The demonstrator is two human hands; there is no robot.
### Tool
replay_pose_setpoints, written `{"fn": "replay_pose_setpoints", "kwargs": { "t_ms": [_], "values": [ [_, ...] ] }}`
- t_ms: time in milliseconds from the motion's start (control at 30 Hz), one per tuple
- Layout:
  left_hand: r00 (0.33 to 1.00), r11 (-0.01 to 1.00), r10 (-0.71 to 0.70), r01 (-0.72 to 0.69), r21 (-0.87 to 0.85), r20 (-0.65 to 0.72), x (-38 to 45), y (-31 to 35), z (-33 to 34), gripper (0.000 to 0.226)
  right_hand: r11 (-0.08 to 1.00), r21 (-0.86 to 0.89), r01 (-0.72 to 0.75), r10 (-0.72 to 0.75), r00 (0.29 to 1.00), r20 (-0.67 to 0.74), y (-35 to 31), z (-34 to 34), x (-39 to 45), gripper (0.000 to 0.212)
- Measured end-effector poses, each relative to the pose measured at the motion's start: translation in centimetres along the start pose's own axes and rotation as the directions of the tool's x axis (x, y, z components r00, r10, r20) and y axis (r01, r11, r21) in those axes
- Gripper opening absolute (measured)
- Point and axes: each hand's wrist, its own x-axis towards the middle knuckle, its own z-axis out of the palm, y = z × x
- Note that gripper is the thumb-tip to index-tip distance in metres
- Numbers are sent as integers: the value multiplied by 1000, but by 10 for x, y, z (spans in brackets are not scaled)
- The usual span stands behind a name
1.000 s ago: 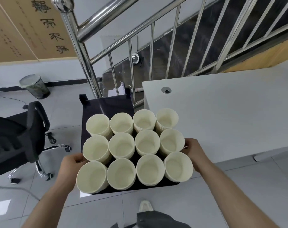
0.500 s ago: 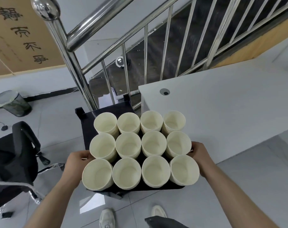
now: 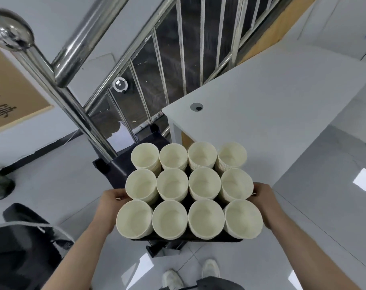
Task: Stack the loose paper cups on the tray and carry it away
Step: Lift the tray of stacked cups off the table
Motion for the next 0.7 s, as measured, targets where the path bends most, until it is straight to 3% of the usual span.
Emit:
{"fn": "replay_pose_setpoints", "kwargs": {
  "t_ms": [133, 300, 400, 700],
  "values": [
    [1000, 1000, -15, 15, 5, -4, 10, -3, -7, 38, 1000, -10, -20, 20, 1000, 2, 1, 12, 2, 15],
    [999, 1000, 17, -18, 26, 42, 30, -8, -20, 31, 999, 7, -51, 51, 997, -52, -5, 30, -4, 24],
    [996, 998, 54, -57, 39, 67, 50, -8, -33, 27, 998, 40, -56, 60, 994, -97, -11, 47, -15, 13],
    [904, 946, 253, -306, 106, 346, 108, -4, -85, 27, 984, 137, -116, 154, 941, -302, -19, 123, -67, 31]
  ]
}}
